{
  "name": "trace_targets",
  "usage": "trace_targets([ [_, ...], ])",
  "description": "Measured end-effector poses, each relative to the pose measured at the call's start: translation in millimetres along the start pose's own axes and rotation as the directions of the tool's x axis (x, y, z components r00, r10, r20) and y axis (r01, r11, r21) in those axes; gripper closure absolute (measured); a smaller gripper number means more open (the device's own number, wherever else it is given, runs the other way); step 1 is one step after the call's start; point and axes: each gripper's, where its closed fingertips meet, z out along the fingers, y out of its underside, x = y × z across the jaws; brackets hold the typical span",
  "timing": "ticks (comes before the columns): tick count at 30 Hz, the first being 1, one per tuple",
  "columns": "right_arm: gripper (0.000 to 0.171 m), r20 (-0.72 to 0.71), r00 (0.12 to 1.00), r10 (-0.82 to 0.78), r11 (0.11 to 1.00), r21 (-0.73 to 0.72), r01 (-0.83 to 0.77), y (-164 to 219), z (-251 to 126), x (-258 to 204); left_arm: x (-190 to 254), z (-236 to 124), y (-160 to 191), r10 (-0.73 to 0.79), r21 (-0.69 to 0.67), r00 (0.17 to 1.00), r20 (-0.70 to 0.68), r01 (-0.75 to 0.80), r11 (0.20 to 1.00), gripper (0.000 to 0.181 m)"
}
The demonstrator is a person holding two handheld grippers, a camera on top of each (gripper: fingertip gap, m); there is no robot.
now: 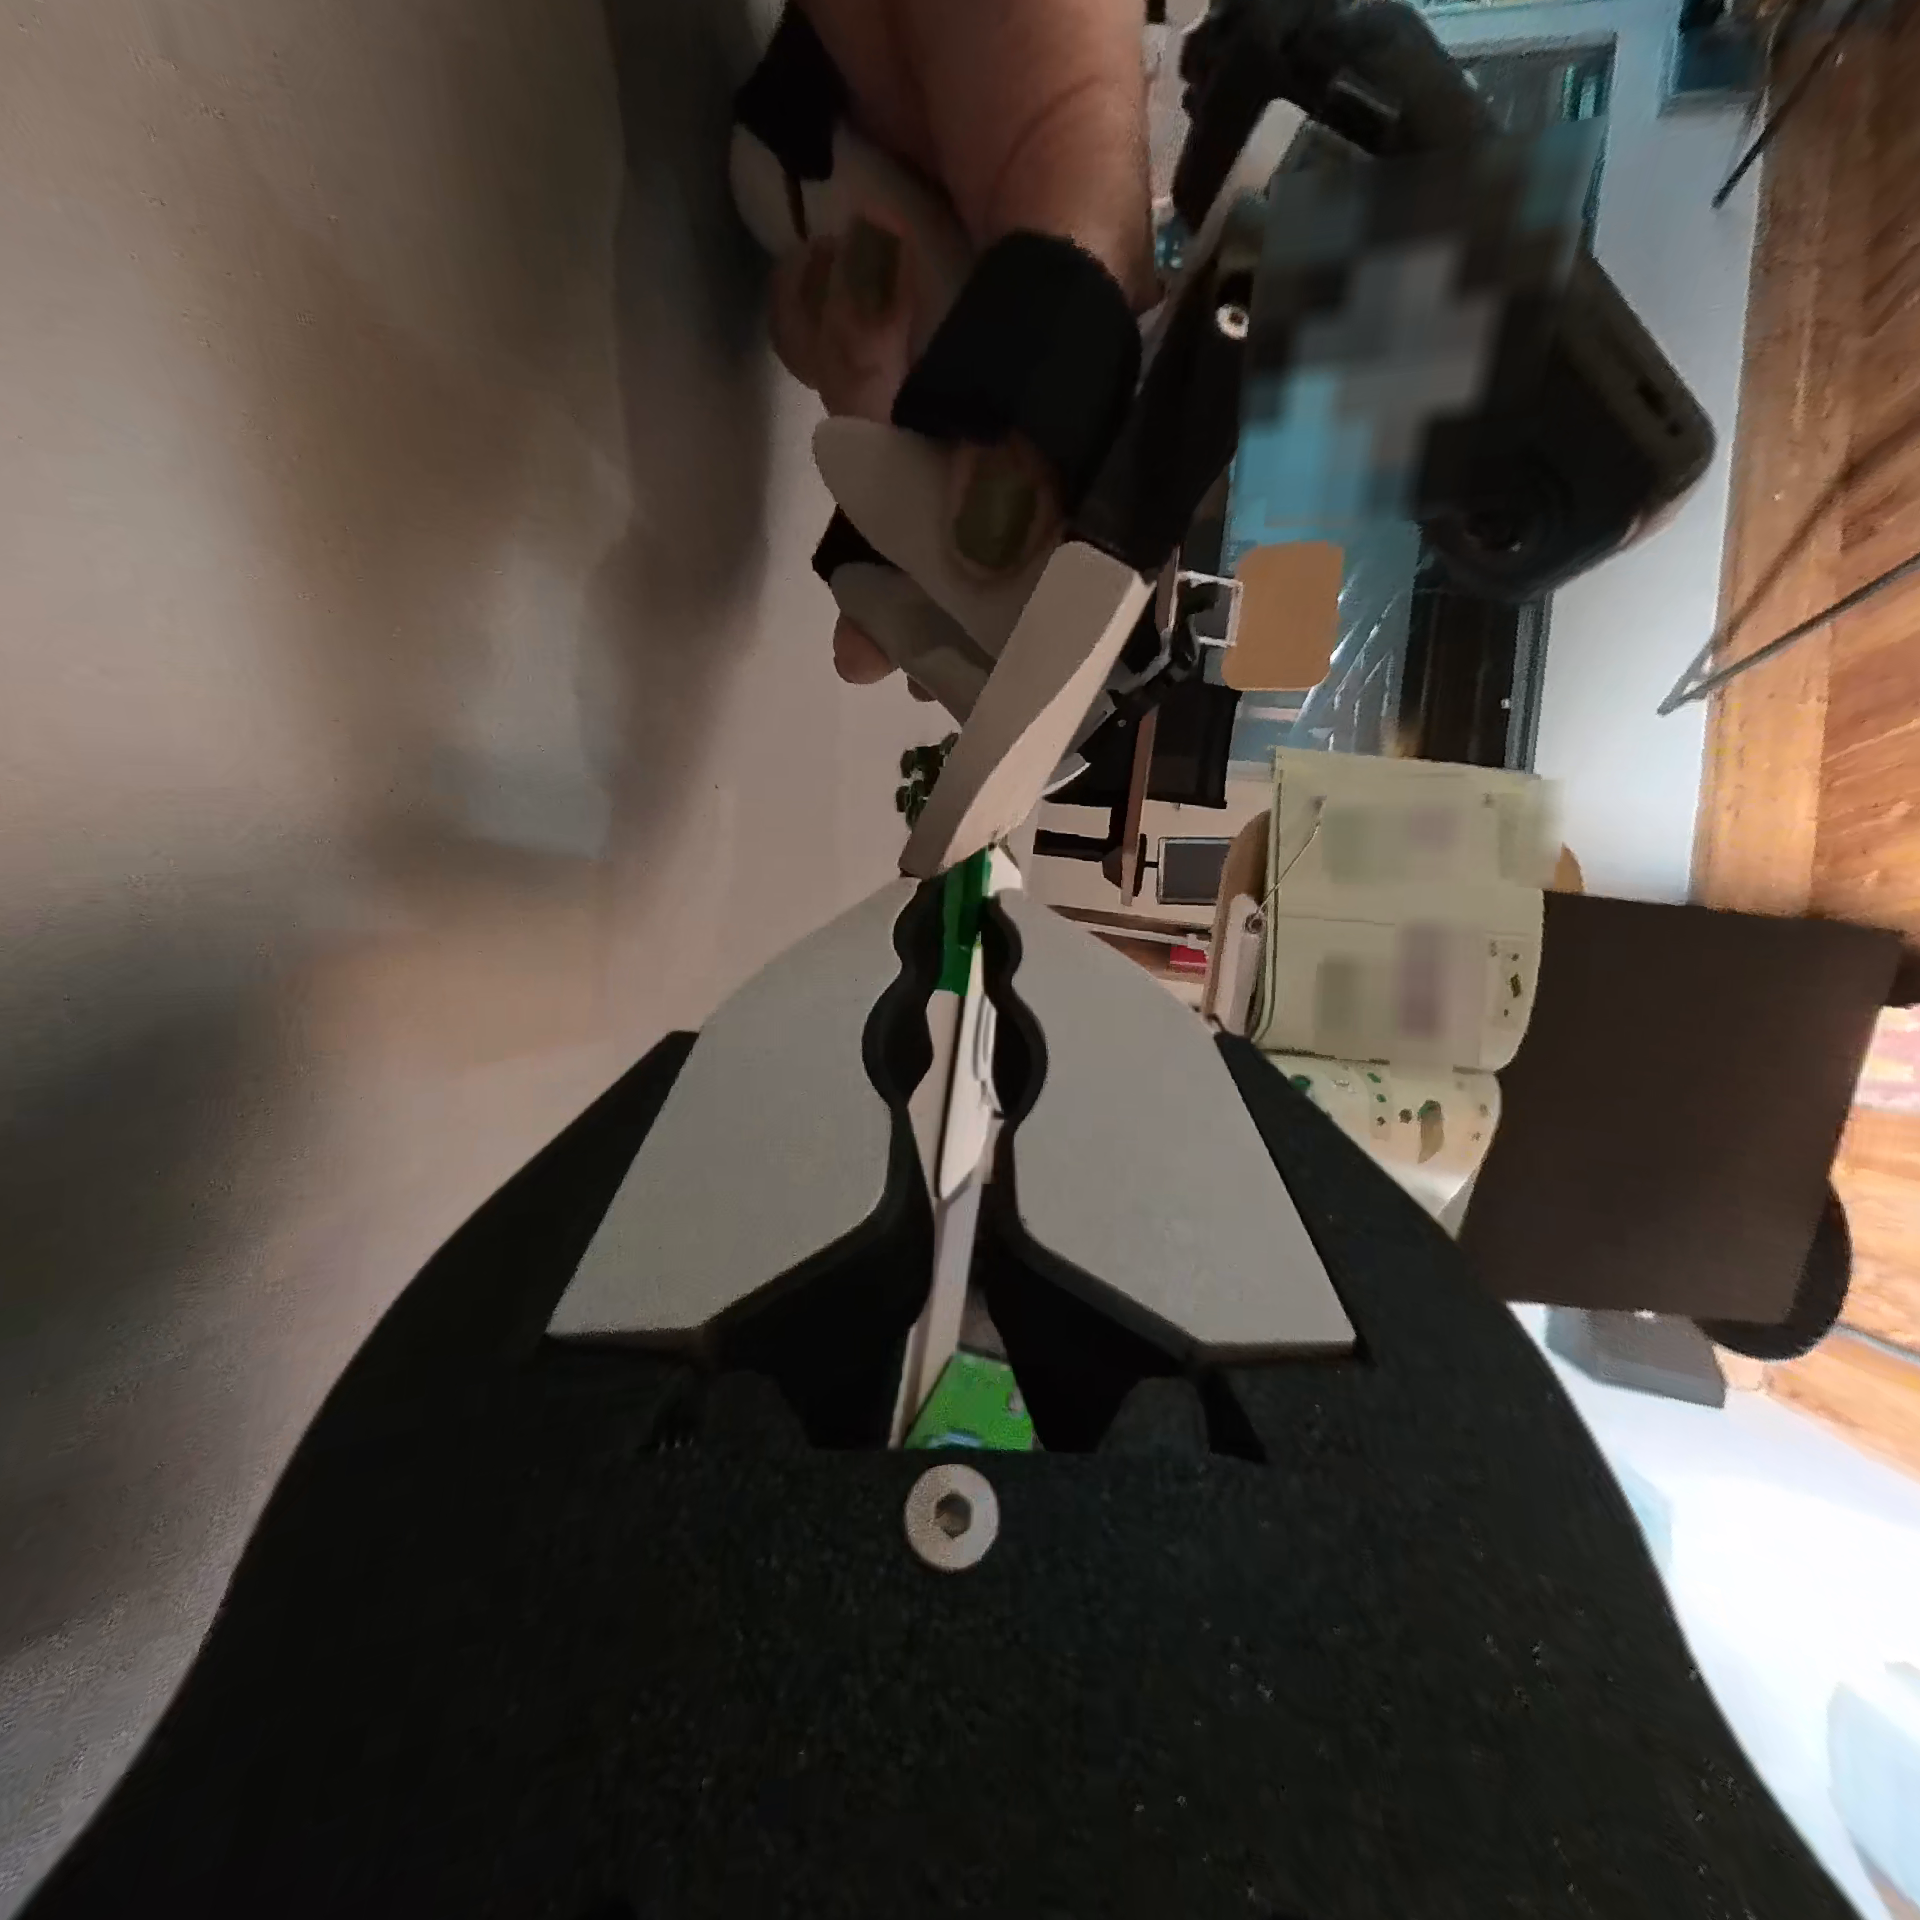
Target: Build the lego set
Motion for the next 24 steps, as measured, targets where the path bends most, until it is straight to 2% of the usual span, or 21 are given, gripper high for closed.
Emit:
trace_targets([
  [5,0.164,0.040,0.999,-0.027,1.000,0.015,0.026,1.1,-0.7,-2.6,-0.2,2.9,3.8,0.005,-0.032,1.000,0.011,-0.004,0.999,0.147],
  [8,0.164,0.085,0.986,0.143,0.988,0.042,-0.147,1.5,-1.7,0.8,0.7,2.9,1.7,0.054,-0.020,0.998,0.030,-0.054,0.998,0.146],
  [10,0.165,0.148,0.946,0.287,0.954,0.045,-0.297,5.0,-1.2,0.2,0.7,0.9,-6.3,0.198,0.025,0.976,0.094,-0.201,0.979,0.141],
  [12,0.165,0.178,0.909,0.377,0.919,0.055,-0.391,8.7,-1.5,0.8,-2.6,-3.4,-11.6,0.391,0.031,0.895,0.214,-0.407,0.913,0.139],
  [15,0.165,0.225,0.866,0.447,0.877,0.078,-0.474,7.4,-3.7,-0.2,-10.0,-0.2,-2.8,0.595,-0.113,0.745,0.302,-0.592,0.798,0.140],
  [18,0.164,0.252,0.838,0.484,0.850,0.094,-0.518,5.1,-5.0,-0.4,-3.4,7.2,-1.1,0.677,-0.145,0.670,0.305,-0.670,0.728,0.149],
  [21,0.164,0.274,0.817,0.508,0.829,0.102,-0.550,4.9,-6.3,-0.3,-15.8,4.9,1.6,0.727,-0.243,0.588,0.354,-0.693,0.679,0.159],
  [24,0.164,0.298,0.785,0.543,0.798,0.108,-0.593,4.9,-7.0,0.9,-12.2,6.5,1.9,0.745,-0.231,0.571,0.345,-0.718,0.657,0.161],
])
